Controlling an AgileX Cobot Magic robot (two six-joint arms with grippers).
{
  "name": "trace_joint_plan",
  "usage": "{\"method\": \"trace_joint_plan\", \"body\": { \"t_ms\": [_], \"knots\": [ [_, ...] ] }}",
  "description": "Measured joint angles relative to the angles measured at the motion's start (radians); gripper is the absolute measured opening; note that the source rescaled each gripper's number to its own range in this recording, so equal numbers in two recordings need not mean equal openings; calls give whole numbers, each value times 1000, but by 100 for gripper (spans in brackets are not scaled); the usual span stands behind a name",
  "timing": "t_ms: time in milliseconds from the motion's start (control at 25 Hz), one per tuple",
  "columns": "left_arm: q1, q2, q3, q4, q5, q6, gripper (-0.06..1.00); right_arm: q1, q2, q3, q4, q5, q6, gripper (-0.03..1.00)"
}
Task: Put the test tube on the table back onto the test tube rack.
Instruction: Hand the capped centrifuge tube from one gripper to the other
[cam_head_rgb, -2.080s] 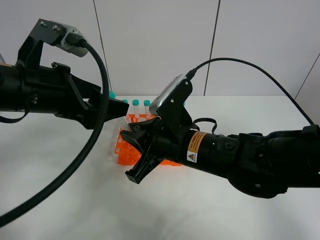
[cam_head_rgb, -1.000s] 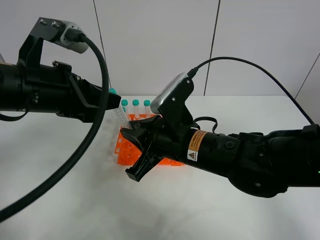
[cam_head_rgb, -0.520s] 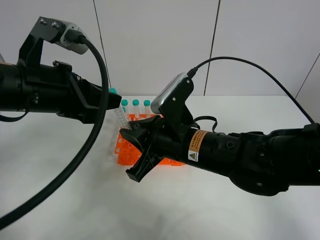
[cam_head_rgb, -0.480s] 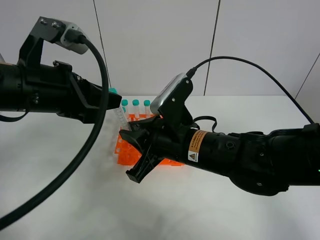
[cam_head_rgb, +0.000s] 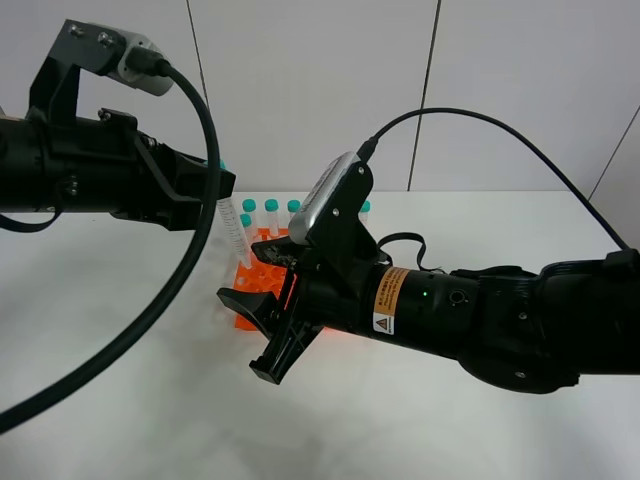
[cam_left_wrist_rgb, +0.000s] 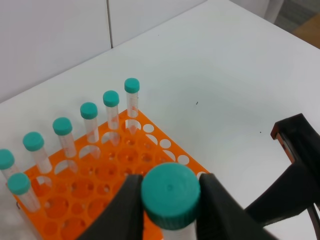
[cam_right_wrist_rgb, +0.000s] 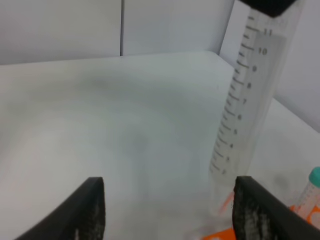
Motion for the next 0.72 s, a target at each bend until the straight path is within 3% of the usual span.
{"method": "trace_joint_plan", "body": {
  "t_ms": [320, 520, 720],
  "knots": [
    [0, 0, 0, 0, 0, 1, 0, -7, 0, 0, 12, 118, -9, 67],
    [0, 0, 0, 0, 0, 1, 0, -11, 0, 0, 21, 130, -9, 93],
    [0, 0, 0, 0, 0, 1, 0, -11, 0, 0, 64, 168, -9, 100]
  ]
}}
